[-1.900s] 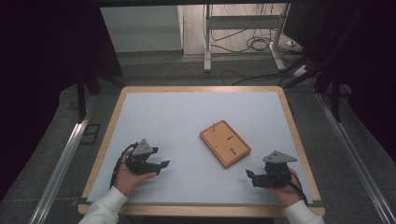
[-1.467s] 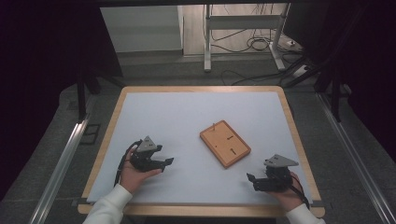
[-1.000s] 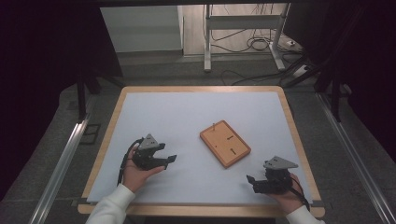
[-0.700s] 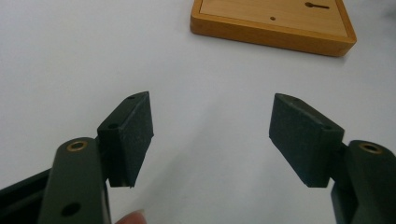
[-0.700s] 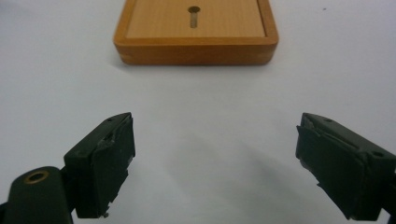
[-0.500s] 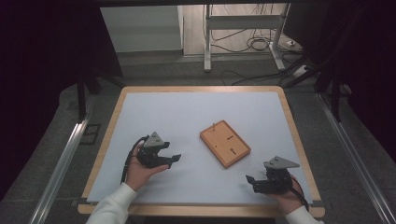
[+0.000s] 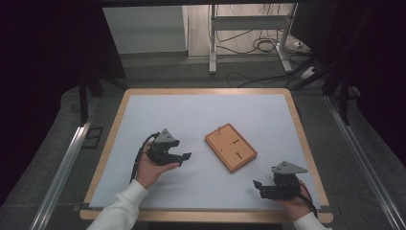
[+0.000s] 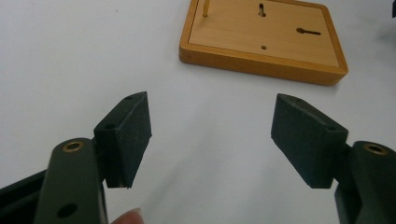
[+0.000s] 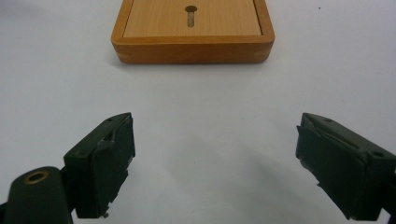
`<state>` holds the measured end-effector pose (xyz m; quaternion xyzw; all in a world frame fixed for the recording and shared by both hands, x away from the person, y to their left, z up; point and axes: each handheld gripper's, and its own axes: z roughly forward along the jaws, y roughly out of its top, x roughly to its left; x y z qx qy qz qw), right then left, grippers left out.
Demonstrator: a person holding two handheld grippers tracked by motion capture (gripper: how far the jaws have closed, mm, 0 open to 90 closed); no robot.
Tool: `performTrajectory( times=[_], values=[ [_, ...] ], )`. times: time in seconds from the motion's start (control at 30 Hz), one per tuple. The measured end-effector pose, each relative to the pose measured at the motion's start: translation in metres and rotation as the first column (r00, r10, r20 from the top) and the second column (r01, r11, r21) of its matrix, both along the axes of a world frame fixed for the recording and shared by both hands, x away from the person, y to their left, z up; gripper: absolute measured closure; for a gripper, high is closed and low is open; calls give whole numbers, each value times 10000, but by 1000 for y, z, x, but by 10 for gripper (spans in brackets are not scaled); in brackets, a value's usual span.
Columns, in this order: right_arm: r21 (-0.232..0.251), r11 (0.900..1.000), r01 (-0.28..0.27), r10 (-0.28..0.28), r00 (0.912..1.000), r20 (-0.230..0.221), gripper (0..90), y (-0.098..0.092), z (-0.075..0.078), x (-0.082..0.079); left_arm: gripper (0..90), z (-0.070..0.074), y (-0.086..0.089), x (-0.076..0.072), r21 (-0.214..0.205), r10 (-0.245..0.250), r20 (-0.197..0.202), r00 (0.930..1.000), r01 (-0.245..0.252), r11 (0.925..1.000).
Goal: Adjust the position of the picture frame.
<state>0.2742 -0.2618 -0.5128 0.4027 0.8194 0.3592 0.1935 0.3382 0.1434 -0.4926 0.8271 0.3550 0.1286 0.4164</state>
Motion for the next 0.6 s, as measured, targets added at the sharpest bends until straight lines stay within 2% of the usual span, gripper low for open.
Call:
performTrajectory(
  times=[0.37,0.43,0.6],
  values=[
    [-152,9999,10,-11,10000,-27,118,1,-2,1,270,1,-10,11,37,-59,-71,10000,59,10000],
    [-199,9998,24,-24,10000,9,118,1,-2,1,268,5,-15,15,-123,-139,-96,9999,138,9998],
    [-223,9998,17,-16,10000,30,118,0,-2,1,263,13,-25,20,-45,-340,-40,9994,340,9994]
  ],
)
